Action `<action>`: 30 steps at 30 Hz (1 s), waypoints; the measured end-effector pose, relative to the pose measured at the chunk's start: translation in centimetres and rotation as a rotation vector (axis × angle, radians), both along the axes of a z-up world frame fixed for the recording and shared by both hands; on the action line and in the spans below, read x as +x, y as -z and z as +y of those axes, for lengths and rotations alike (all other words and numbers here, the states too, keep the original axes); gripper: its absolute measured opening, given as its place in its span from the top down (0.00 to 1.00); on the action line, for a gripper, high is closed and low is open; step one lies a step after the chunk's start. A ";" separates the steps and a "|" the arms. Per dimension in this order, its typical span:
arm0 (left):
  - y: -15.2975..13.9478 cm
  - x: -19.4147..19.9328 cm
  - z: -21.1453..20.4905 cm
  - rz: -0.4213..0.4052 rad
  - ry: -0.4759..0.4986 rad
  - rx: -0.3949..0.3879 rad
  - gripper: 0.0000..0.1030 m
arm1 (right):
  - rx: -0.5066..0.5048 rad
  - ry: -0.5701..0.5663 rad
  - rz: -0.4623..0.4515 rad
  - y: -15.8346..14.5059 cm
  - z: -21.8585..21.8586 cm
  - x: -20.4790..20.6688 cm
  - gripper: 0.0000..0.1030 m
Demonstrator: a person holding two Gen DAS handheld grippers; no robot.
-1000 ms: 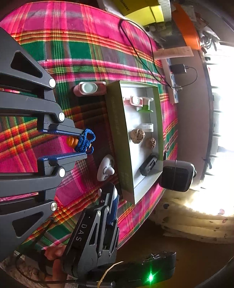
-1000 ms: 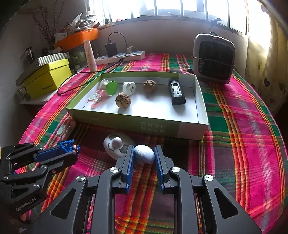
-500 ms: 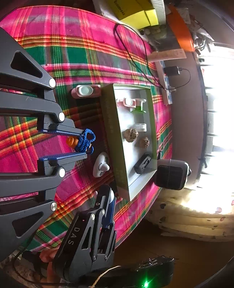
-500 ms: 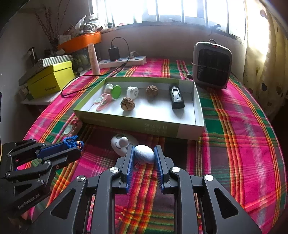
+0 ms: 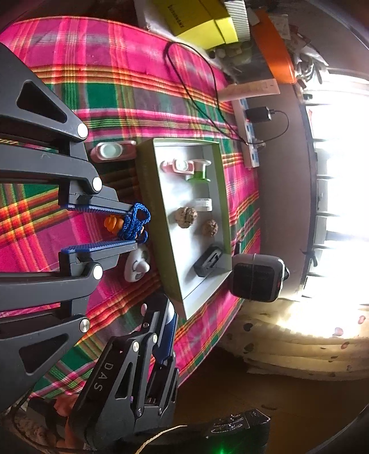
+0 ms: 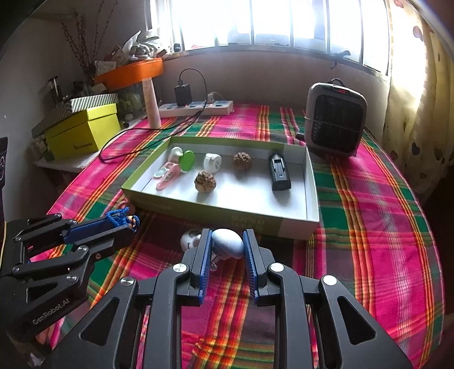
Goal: Organize objects
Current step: 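Carry the rope toy and white mushroom item over the tray with both grippers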
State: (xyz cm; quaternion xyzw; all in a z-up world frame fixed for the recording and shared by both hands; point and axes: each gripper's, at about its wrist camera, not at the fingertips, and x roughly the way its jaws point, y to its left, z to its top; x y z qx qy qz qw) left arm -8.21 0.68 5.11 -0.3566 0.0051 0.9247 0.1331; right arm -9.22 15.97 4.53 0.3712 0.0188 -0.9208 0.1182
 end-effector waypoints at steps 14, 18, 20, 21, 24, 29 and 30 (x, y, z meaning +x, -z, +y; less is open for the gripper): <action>-0.7 -2.9 -0.2 0.021 -0.014 -0.006 0.85 | 0.003 -0.010 0.023 -0.9 -0.3 -2.7 0.77; -0.6 -4.0 -0.5 0.015 -0.026 -0.006 0.85 | 0.005 -0.011 0.018 -0.8 -0.2 -3.7 0.77; -0.6 -4.4 -0.6 0.016 -0.028 -0.008 0.85 | -0.001 -0.011 0.017 -0.8 -0.1 -4.2 0.77; -0.6 -4.7 -0.6 0.017 -0.032 -0.011 0.85 | -0.003 -0.011 0.015 -0.8 0.0 -4.4 0.77; -0.4 -5.5 -0.8 0.013 -0.039 -0.012 0.85 | -0.003 -0.015 0.012 -0.7 -0.1 -5.1 0.77; -0.1 -6.9 -1.1 0.002 -0.057 -0.009 0.85 | -0.007 -0.019 0.000 -0.3 0.1 -6.3 0.77; 0.0 -7.1 -1.0 0.000 -0.060 -0.011 0.85 | -0.007 -0.018 -0.002 -0.3 0.2 -6.5 0.77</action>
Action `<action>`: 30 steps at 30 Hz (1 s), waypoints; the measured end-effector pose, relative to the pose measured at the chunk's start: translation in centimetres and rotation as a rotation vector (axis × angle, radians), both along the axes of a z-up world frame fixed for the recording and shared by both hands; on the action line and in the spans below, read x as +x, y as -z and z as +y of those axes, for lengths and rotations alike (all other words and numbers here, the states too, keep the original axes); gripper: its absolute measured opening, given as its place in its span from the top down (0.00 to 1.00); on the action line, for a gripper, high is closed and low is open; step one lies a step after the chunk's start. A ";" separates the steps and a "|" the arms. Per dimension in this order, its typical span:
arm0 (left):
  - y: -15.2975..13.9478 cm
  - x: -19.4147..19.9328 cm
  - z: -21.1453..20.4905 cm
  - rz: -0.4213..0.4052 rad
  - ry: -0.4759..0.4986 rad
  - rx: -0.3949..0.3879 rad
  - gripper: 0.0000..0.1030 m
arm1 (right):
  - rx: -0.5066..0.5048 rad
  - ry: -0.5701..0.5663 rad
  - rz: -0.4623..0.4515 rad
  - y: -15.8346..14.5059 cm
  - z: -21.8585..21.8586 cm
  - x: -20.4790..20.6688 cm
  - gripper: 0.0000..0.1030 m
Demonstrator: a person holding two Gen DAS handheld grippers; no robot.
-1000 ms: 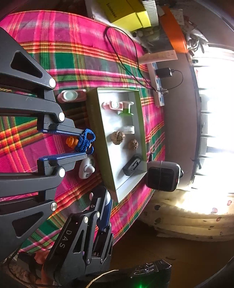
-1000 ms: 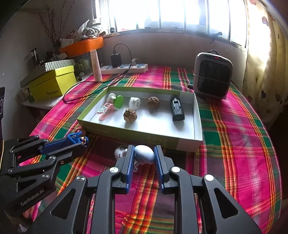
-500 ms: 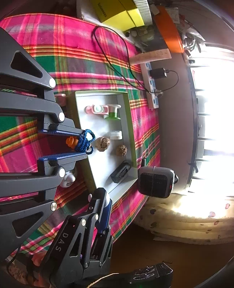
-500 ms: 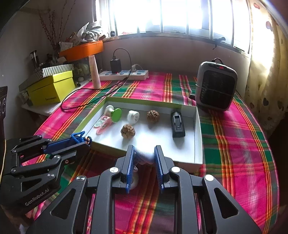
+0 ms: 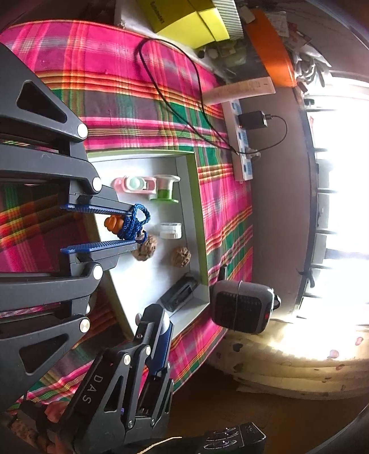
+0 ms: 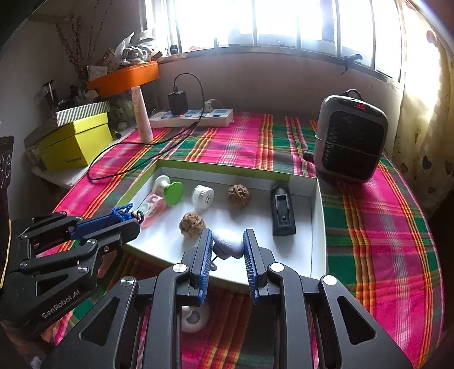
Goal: Organize objects
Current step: 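Carry the rope toy and white mushroom item over the tray with both grippers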
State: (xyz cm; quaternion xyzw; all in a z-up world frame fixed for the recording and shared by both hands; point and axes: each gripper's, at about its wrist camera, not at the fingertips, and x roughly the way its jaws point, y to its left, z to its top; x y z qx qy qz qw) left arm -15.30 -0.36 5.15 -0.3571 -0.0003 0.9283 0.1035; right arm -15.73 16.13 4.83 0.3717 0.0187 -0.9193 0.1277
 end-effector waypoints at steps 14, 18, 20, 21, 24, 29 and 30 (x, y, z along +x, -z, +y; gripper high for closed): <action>0.7 -2.8 0.2 -0.024 -0.011 -0.007 0.85 | 0.017 -0.001 -0.043 1.1 0.0 -3.7 0.77; 0.9 -3.5 0.2 -0.030 -0.014 -0.013 0.85 | 0.028 -0.007 -0.051 1.4 -0.3 -4.6 0.77; 1.1 -3.7 0.3 -0.036 -0.013 -0.012 0.85 | 0.031 -0.010 -0.059 1.6 -0.4 -5.1 0.77; 1.3 -3.9 0.3 -0.039 -0.014 -0.015 0.85 | 0.032 -0.012 -0.061 1.7 -0.5 -5.3 0.77; 1.7 -4.3 0.4 -0.050 -0.011 -0.022 0.85 | 0.036 -0.012 -0.073 2.1 -0.6 -6.0 0.77; 2.2 -4.9 0.5 -0.066 -0.006 -0.026 0.85 | 0.029 -0.014 -0.101 2.9 -0.6 -6.8 0.77; 2.3 -5.0 0.6 -0.069 -0.008 -0.030 0.85 | 0.029 -0.013 -0.103 2.9 -0.7 -6.9 0.77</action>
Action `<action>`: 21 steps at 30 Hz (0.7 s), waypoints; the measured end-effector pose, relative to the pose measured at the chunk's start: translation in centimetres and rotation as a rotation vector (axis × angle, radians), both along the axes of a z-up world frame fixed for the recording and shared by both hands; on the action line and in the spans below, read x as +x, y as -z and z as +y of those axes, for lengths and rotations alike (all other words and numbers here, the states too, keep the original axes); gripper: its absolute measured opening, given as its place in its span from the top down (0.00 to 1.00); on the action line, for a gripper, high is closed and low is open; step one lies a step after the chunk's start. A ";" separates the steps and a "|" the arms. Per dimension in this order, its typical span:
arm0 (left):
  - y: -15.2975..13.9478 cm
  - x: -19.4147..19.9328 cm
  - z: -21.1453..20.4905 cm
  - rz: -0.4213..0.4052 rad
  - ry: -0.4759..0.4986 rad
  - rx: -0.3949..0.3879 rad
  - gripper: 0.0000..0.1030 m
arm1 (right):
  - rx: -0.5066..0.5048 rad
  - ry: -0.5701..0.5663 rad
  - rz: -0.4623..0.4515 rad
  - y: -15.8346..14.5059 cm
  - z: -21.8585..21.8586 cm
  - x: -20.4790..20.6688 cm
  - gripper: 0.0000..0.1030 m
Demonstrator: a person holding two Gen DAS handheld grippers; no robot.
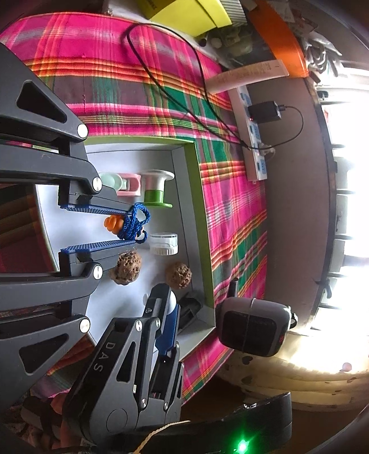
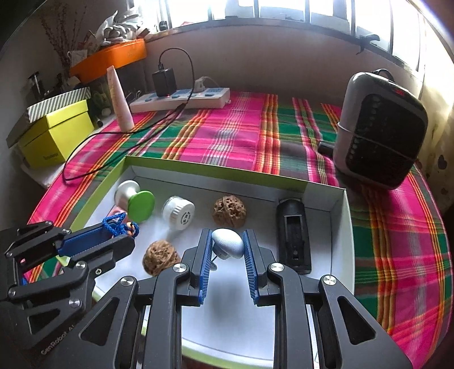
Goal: Organize objects
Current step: 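Carry the rope toy and white mushroom item over the tray with both grippers, then lower both grippers into the tray and open them, releasing both items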
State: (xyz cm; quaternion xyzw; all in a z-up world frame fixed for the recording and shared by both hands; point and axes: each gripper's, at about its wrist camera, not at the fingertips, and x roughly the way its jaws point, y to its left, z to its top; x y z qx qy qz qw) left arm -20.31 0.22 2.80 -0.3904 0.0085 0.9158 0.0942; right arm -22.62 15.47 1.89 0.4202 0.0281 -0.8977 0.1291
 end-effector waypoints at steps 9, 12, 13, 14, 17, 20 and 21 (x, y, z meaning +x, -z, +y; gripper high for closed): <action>0.8 -0.8 -0.3 -0.022 -0.014 -0.002 0.85 | 0.001 -0.005 -0.013 0.6 -0.2 -0.8 0.77; 0.9 -0.9 -0.3 -0.021 -0.015 -0.003 0.84 | -0.001 -0.003 -0.018 0.8 -0.1 -1.0 0.77; 0.9 -0.9 -0.3 -0.021 -0.014 -0.002 0.84 | -0.002 -0.003 -0.020 0.9 -0.1 -1.0 0.77; 0.9 -0.9 -0.3 -0.020 -0.013 -0.001 0.84 | -0.003 -0.003 -0.020 0.9 -0.1 -1.0 0.77; 0.9 -1.0 -0.2 -0.020 -0.014 -0.004 0.84 | -0.002 -0.005 -0.017 0.9 -0.1 -1.0 0.77; 0.9 -1.0 -0.2 -0.020 -0.014 -0.004 0.84 | 0.001 -0.005 -0.017 0.9 -0.1 -1.1 0.77; 0.9 -1.0 -0.2 -0.020 -0.016 -0.003 0.84 | 0.000 -0.005 -0.018 0.9 -0.1 -1.1 0.77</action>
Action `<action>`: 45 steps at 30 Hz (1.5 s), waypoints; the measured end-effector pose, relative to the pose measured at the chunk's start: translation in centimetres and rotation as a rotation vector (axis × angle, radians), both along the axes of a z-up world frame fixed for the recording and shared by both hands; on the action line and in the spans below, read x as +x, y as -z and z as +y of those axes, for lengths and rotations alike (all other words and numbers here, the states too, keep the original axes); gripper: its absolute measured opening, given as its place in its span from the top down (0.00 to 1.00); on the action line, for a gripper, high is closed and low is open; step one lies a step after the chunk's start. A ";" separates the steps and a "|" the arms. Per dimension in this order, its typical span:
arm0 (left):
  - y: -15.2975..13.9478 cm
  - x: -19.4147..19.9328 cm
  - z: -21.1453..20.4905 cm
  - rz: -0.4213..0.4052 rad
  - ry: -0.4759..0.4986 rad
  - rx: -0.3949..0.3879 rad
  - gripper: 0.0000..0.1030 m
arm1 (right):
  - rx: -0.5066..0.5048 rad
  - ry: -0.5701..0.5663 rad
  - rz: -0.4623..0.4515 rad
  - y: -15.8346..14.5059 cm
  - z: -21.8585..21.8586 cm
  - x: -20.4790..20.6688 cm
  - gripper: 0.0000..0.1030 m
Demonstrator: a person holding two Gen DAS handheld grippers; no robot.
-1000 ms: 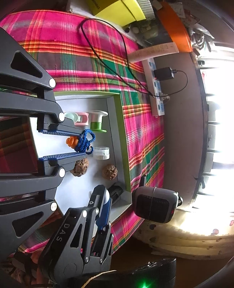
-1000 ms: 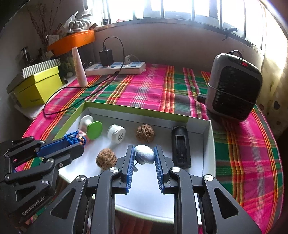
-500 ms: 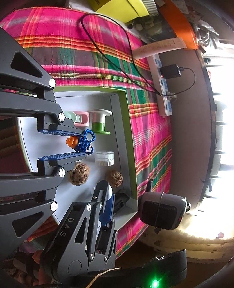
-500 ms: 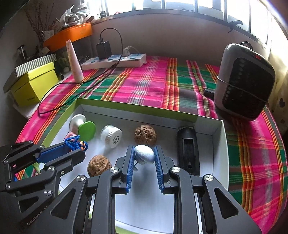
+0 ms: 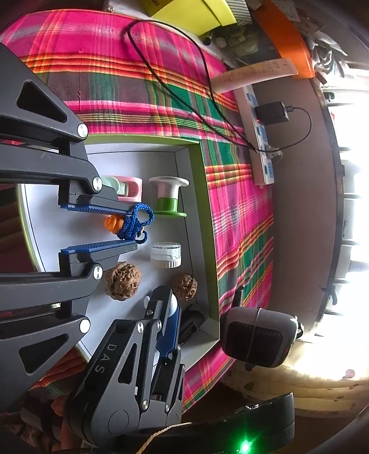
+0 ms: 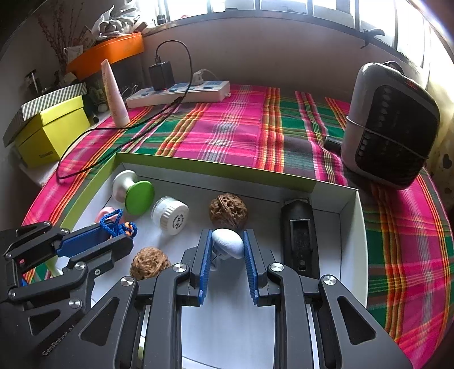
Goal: Organize objects
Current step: 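Lower both grippers into the tray and open them, releasing both items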
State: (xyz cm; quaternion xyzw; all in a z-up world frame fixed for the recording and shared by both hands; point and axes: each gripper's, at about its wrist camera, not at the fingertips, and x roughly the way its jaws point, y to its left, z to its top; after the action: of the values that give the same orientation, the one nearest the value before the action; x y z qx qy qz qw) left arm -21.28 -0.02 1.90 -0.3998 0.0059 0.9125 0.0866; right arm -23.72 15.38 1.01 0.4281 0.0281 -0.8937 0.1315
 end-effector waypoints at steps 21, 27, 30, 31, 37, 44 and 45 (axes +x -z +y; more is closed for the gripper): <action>-0.6 0.3 -0.2 0.012 0.001 0.004 0.71 | -0.004 0.009 -0.004 -0.1 0.0 0.2 0.65; -0.9 0.8 -0.3 0.022 -0.002 0.005 0.70 | 0.003 0.017 0.009 -0.5 0.1 0.7 0.65; -1.1 1.1 -0.4 0.026 -0.003 0.002 0.68 | 0.003 0.027 0.012 -0.7 0.2 1.0 0.65; -1.2 1.2 -0.4 0.027 -0.004 0.002 0.67 | 0.004 0.031 0.014 -0.8 0.2 1.2 0.65; -1.6 2.3 -0.7 0.038 -0.010 0.011 0.65 | -0.006 0.044 0.032 -1.5 0.4 2.3 0.65; -2.2 3.8 -0.9 0.052 -0.024 0.011 0.64 | -0.012 0.058 0.048 -2.1 0.4 4.0 0.64; -2.2 4.1 -0.9 0.052 -0.027 0.008 0.64 | -0.014 0.059 0.051 -2.2 0.3 4.2 0.64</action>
State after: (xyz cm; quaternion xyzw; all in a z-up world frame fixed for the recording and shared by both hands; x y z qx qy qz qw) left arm -17.21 -0.94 4.13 -0.3759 -0.0009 0.9236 0.0754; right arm -19.52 15.69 3.25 0.4049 0.0124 -0.9079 0.1075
